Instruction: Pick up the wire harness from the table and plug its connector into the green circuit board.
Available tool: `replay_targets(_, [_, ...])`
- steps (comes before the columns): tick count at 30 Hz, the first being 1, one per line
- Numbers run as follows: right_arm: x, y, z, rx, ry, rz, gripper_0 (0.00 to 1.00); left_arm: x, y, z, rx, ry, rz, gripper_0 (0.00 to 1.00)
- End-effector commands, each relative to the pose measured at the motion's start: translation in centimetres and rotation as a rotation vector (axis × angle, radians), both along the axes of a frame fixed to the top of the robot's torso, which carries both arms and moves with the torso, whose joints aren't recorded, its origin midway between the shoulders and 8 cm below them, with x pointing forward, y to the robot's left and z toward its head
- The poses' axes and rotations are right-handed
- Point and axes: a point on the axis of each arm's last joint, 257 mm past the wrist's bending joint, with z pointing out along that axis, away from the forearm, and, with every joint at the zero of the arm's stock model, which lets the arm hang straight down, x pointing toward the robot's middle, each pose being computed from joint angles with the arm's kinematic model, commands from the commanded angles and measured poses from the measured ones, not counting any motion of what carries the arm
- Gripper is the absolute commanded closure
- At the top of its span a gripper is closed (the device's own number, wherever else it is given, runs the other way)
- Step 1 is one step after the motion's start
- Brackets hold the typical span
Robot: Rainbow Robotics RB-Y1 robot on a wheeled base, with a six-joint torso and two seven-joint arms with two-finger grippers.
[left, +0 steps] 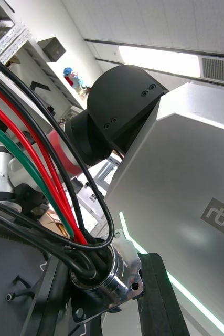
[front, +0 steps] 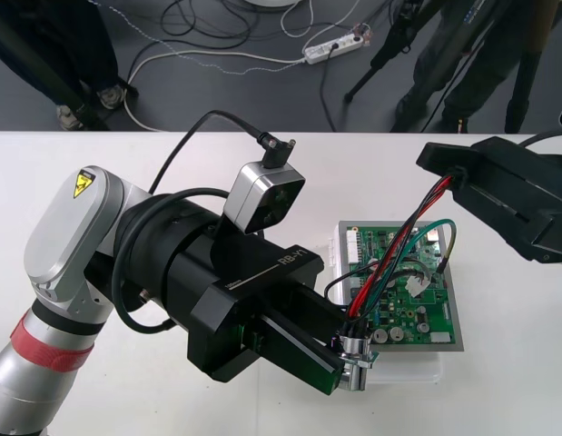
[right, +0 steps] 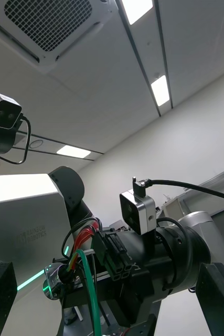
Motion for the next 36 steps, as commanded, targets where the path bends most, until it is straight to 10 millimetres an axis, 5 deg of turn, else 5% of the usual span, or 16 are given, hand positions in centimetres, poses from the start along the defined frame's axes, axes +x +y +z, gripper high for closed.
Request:
replay_targets(1, [-2.0, 1.4, 1.2, 0.004, -0.010, 0.098, 0.00, -1.3, 0.1, 0.8, -0.068, -0.054, -0.040, 1.00])
replay_targets(36, [-2.9, 1.0, 2.8, 0.067, 0.011, 0.151, 0.00, -1.3, 0.1, 0.9, -0.066, -0.048, -0.043, 1.00])
